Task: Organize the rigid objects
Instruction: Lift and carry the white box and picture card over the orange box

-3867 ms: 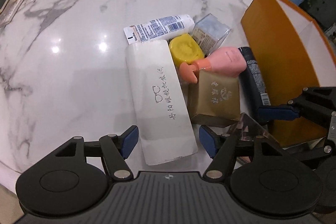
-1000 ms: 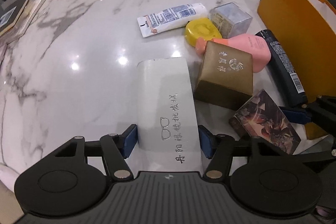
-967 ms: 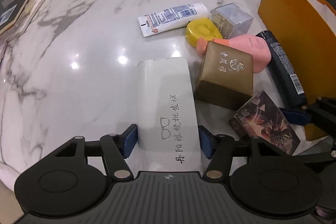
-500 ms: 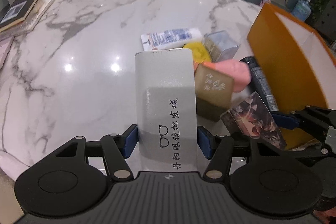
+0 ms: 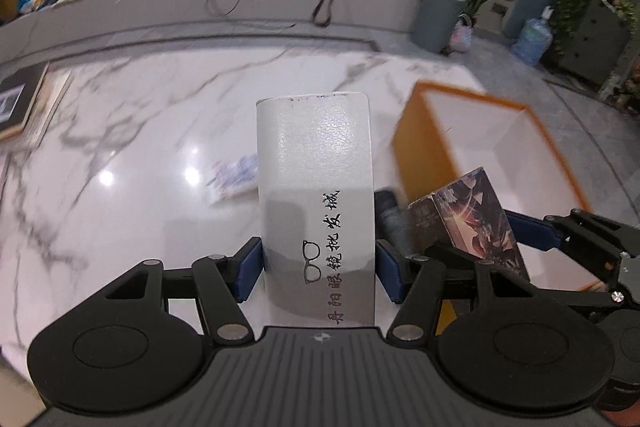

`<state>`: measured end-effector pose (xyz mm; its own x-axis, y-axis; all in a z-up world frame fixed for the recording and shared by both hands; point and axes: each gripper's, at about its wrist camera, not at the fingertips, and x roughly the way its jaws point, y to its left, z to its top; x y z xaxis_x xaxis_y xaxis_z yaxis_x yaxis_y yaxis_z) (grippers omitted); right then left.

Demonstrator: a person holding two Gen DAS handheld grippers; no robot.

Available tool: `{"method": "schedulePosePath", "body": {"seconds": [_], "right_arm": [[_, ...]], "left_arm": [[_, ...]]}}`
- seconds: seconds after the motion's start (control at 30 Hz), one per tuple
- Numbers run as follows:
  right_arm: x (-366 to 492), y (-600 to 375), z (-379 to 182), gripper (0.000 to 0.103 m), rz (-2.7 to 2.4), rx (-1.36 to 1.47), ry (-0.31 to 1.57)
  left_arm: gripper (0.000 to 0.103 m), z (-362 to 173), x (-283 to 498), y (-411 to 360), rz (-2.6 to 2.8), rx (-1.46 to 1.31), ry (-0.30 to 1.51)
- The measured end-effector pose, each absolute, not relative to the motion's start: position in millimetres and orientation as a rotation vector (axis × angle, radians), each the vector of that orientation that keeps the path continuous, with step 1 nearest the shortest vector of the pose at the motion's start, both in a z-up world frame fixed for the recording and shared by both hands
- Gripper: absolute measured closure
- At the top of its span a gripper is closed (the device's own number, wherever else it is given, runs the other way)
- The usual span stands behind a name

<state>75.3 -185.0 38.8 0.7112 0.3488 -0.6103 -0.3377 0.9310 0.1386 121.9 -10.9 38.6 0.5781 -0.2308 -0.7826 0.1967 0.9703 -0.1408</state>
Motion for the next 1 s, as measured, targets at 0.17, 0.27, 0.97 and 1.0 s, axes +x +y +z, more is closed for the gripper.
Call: {"method": "schedulePosePath", "body": {"seconds": [0.17,0.27,0.97,1.0], "right_arm": [[81,-228,58,0.045,0.31,0.06,0.643],[90,-252,59,0.045,0.265,0.065,0.653],[173,-344,-20,0.045,0.132,0.184,0.838],[177,-342,-23,0.045,0.137,0.177,0.848]], "left_arm": [[0.034,63,140,-51,-0.351,-0.017,0.917],[0.034,70,156,-77,-0.402,-0.011,0.936],[0.035,-7,233,-235,-0.425,0.363,1.058],[0.035,-11,236,-238,-0.414,0.374,1.068]]}}
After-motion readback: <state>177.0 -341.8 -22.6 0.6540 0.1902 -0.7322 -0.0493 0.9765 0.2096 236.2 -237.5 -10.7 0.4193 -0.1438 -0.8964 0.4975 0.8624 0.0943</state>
